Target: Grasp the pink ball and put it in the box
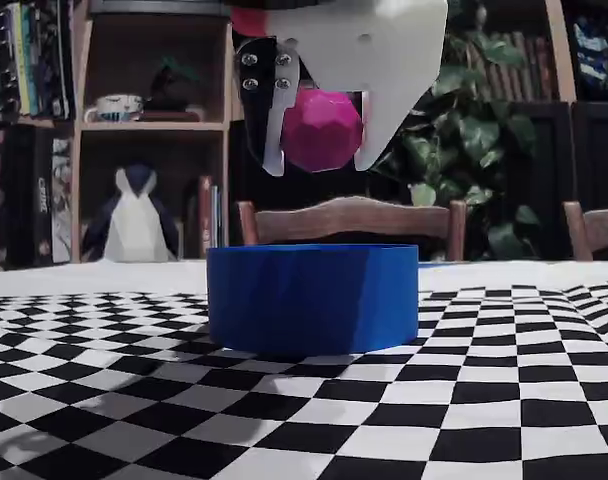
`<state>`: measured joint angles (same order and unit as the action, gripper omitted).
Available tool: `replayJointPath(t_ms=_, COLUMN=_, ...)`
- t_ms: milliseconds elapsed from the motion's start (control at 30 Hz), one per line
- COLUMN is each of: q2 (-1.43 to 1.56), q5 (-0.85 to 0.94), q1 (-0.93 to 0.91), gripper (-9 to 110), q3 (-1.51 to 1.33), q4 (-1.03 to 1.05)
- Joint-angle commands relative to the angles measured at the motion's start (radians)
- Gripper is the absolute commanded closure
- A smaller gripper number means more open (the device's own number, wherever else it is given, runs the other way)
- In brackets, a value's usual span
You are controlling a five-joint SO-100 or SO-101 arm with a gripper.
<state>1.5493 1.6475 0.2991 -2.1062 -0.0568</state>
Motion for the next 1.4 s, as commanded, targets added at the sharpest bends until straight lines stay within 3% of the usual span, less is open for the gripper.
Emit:
replayJointPath(t_ms=0, q2=-0.011, q5=0.002, q1=0.006, gripper=101, q3=0.074, q4=-0.008)
replayJointPath(t_ms=1367, q2=-0.314, q5=0.002, q1=0.005, gripper=101, q3=0.388, q4=-0.002)
